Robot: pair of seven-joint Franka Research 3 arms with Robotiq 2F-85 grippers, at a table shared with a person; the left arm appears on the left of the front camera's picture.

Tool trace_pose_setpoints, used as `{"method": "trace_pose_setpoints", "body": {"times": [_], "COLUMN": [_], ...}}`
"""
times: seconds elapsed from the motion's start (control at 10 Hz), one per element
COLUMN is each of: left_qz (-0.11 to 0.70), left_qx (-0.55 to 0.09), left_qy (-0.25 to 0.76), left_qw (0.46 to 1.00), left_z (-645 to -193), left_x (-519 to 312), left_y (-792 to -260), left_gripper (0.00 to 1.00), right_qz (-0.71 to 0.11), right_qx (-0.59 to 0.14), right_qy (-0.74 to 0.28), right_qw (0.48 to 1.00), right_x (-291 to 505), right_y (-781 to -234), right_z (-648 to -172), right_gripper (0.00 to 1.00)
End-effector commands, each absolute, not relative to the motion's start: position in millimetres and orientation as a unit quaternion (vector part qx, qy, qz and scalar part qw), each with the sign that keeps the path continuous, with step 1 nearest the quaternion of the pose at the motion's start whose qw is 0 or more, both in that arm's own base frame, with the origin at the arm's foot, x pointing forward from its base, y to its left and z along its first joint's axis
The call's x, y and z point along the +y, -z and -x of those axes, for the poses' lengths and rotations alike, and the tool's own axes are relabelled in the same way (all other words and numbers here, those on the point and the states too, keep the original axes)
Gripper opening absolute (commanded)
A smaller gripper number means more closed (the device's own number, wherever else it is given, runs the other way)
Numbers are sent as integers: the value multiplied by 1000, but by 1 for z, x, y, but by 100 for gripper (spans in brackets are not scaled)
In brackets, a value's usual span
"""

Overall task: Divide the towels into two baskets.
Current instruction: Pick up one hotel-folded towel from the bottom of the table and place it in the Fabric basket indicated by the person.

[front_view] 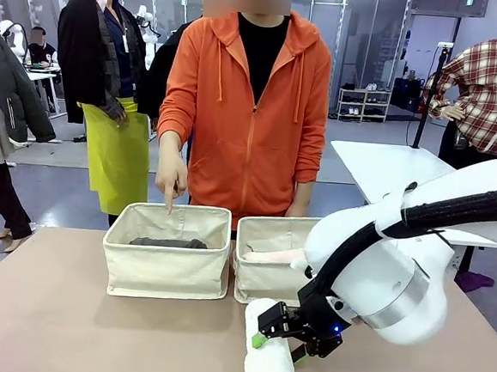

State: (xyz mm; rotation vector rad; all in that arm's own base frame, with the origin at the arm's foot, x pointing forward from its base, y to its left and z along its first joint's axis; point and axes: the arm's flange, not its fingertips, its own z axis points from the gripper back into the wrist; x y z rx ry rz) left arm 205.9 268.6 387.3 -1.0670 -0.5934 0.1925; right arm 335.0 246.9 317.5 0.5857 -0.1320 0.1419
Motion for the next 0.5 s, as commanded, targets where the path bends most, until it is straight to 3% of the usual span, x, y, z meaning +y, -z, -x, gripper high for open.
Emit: {"method": "trace_pose_setpoints", "body": {"times": [0.0,0.2,0.4], "left_qz": [503,503,503], "left_qx": [-280,-280,-280], "left_qy": [-86,-86,-86], "left_qw": [813,813,813], "left_z": [-202,-202,-202], "left_x": [269,269,269], "left_y": [-389,-389,-389], "left_gripper": [100,100,100], "right_qz": [-287,-280,-265], "right_qx": [-79,-86,-92], "right_qy": [-61,-68,-80], "right_qw": [953,954,956], "right_x": [262,270,276], "right_y": [-310,-304,-298], "right_z": [-327,-327,-330], "right_gripper": [100,96,76]}}
